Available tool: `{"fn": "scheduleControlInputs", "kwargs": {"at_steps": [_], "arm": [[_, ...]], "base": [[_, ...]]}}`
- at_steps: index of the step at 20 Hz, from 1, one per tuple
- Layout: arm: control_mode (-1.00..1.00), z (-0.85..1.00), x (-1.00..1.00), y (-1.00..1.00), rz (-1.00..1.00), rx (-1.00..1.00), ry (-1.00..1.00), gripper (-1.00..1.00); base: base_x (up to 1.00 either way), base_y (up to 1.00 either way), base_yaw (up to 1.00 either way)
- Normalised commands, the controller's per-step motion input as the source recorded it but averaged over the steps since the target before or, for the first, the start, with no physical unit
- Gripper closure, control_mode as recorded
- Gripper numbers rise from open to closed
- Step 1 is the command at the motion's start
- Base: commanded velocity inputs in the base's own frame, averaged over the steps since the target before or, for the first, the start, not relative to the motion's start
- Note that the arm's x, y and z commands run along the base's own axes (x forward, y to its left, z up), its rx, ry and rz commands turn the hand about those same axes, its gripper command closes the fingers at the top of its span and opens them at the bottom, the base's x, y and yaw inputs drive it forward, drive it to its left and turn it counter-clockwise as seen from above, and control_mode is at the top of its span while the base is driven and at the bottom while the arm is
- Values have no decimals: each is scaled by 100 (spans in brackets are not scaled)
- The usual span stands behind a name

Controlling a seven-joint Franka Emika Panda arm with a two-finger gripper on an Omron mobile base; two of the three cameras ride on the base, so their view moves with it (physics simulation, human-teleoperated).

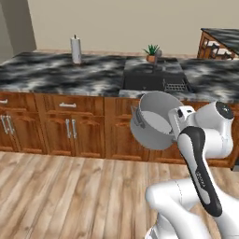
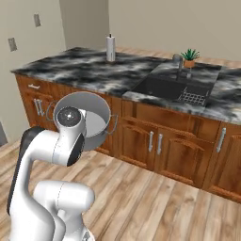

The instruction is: Move the pot and pan from the stove into the sink.

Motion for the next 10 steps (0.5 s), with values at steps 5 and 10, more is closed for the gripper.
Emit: {"fn": "scheduleControlInputs", "kwargs": {"at_steps": [5, 10], "arm": [[100, 0, 0, 0, 0, 0, 0, 100], [100, 0, 0, 0, 0, 0, 0, 100]], "base": [[0, -38, -37], [0, -39, -35]]}}
